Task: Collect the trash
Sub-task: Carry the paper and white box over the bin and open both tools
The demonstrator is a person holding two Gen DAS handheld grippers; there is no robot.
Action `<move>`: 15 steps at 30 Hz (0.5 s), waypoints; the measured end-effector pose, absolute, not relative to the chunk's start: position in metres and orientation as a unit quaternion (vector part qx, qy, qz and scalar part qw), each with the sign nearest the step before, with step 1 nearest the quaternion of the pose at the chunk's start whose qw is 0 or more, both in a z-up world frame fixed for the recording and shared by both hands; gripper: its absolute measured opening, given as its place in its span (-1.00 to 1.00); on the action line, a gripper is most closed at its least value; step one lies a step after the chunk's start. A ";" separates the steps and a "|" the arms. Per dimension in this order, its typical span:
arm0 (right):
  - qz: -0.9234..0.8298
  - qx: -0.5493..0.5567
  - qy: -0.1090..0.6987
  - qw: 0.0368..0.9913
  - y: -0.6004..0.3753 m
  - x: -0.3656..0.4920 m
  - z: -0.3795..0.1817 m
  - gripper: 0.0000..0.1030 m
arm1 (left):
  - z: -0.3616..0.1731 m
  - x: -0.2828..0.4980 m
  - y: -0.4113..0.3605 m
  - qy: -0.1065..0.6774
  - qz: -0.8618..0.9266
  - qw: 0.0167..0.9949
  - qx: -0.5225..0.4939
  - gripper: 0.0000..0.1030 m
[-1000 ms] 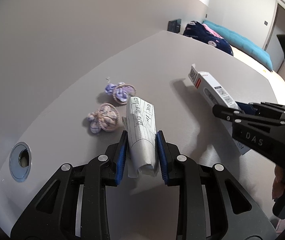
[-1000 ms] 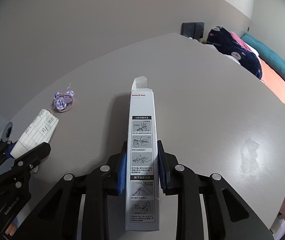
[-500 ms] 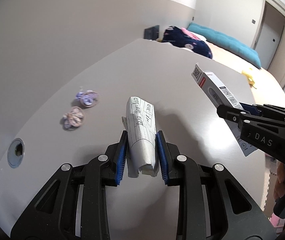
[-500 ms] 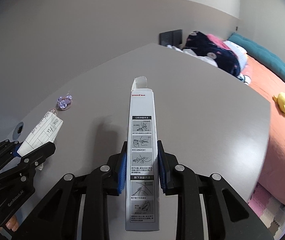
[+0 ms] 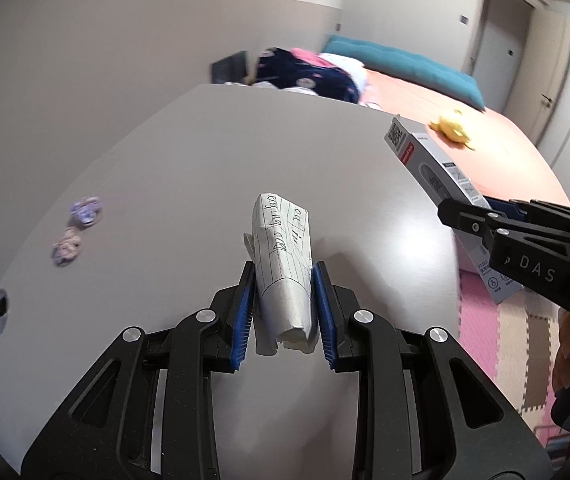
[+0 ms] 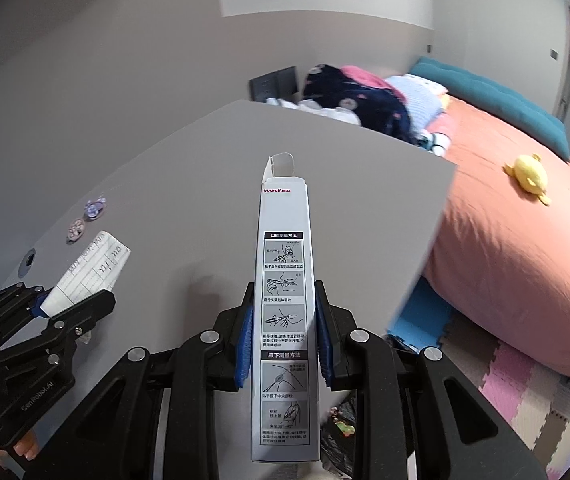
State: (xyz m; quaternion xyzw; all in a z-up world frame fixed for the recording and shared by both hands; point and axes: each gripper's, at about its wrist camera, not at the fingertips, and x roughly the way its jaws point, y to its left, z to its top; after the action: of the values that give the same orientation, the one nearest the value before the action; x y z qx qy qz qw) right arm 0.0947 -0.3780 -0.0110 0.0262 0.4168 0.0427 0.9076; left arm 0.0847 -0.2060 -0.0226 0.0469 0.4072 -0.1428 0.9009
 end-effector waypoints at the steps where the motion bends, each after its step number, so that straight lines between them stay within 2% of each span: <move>1: 0.039 0.028 0.416 0.908 -0.383 0.092 -0.011 -0.46 | -0.023 0.084 -0.216 0.407 -0.150 0.899 0.052 -0.45; 15: -0.032 0.072 0.405 0.911 -0.478 0.048 -0.011 -0.46 | -0.026 0.066 -0.317 0.407 -0.222 0.879 0.109 -0.44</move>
State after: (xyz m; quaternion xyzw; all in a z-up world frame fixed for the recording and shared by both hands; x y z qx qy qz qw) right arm 0.0482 -0.4776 -0.0115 0.0723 0.4047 -0.0318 0.9110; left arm 0.0657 -0.3173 -0.0261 0.1085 0.4071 -0.2224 0.8792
